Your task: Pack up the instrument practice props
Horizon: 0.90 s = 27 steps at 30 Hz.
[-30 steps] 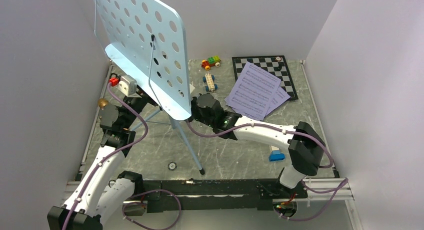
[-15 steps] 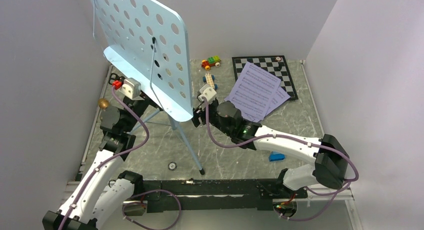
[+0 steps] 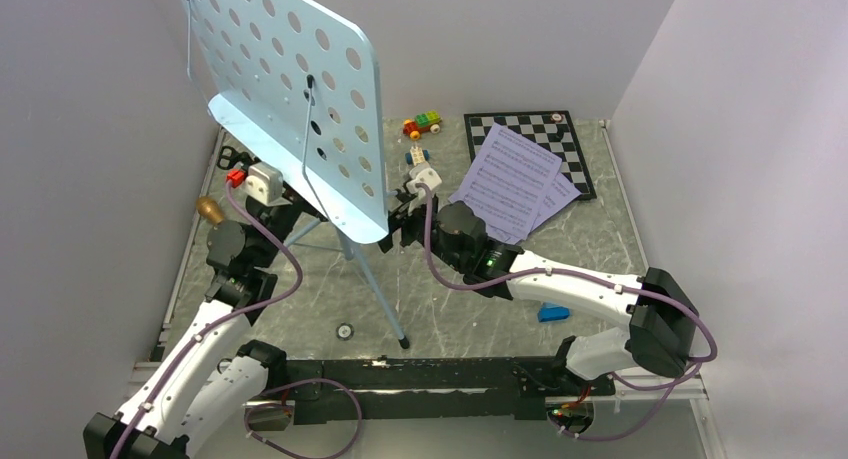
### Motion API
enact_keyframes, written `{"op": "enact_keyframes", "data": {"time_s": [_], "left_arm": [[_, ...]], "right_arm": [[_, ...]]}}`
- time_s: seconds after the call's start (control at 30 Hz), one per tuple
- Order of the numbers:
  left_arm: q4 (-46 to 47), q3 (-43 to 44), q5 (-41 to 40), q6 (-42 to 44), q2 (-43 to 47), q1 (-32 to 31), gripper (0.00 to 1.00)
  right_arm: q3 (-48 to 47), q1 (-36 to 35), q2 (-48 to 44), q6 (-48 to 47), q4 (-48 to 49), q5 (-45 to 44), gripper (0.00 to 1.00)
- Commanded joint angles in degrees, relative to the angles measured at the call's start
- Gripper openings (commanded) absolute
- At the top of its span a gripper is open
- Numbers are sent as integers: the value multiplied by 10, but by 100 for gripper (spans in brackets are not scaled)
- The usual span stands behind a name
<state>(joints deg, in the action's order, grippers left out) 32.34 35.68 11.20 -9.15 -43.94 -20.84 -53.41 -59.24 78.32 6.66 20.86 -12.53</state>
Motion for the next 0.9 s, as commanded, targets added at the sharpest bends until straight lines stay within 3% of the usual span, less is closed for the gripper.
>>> {"op": "enact_keyframes", "data": {"time_s": [0.0, 0.13, 0.3, 0.7, 0.87], "left_arm": [[-177, -59, -4, -23, -16, -6, 0], [-181, -52, -1, -20, 14, -8, 0], [-232, -22, -13, 5, -15, -44, 0], [-96, -93, -23, -78, -65, -78, 0], [-109, -81, -33, -73, -21, -78, 17]], "right_arm": [[5, -2, -23, 26, 96, 0, 90], [17, -1, -41, 23, 109, -13, 93], [46, -1, -67, 11, 104, -14, 95], [84, 4, -107, -20, 114, 10, 95], [59, 7, -105, -22, 117, 38, 98]]}}
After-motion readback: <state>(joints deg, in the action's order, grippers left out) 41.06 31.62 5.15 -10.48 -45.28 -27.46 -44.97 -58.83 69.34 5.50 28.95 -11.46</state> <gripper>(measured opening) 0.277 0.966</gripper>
